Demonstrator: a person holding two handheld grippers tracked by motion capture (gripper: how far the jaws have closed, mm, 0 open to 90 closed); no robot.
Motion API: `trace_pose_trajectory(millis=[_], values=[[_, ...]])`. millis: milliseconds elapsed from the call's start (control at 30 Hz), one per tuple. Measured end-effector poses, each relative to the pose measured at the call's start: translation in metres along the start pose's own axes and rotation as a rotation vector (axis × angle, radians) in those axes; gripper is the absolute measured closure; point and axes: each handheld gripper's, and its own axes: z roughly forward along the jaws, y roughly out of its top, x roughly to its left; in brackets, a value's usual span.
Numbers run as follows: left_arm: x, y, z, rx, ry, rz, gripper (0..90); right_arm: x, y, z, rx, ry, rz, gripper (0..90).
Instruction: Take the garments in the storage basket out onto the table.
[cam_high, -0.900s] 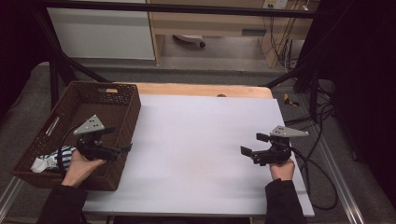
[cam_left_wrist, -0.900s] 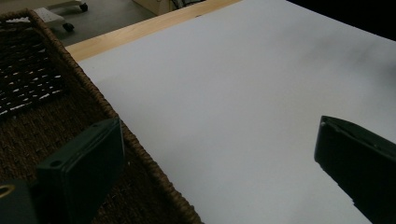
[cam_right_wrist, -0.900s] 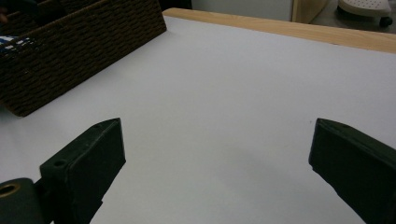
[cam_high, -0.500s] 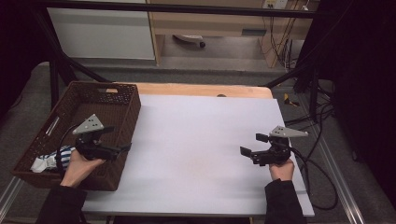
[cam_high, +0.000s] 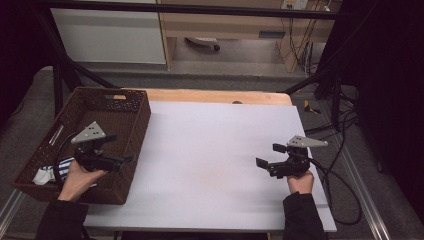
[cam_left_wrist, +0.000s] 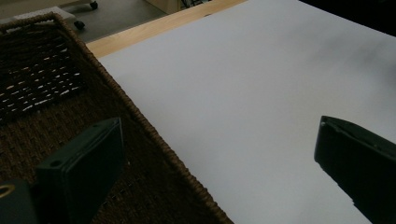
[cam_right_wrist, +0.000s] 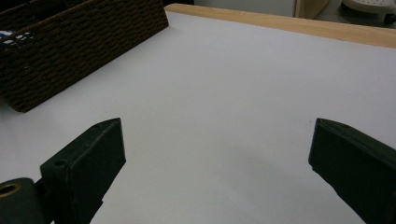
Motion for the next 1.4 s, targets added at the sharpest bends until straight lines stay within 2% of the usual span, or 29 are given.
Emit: trace_pose_trajectory(millis=[400, 733, 867, 1400], values=[[0.003, -0.001, -0.010, 0.015, 0.025, -0.006, 1.4, 0.000, 0.000, 0.000, 0.004, -0.001, -0.001, 4.2], [0.003, -0.002, -0.016, 0.043, 0.048, 0.012, 1.3, -0.001, 0.000, -0.001, 0.004, -0.003, -0.002, 4.2], [0.004, -0.003, -0.018, 0.047, 0.056, 0.006, 1.4, -0.001, 0.000, -0.001, 0.004, -0.002, -0.001, 4.2], [0.017, -0.008, -0.035, 0.070, 0.115, -0.013, 1.3, -0.002, -0.001, 0.002, 0.023, -0.006, 0.000, 4.3]])
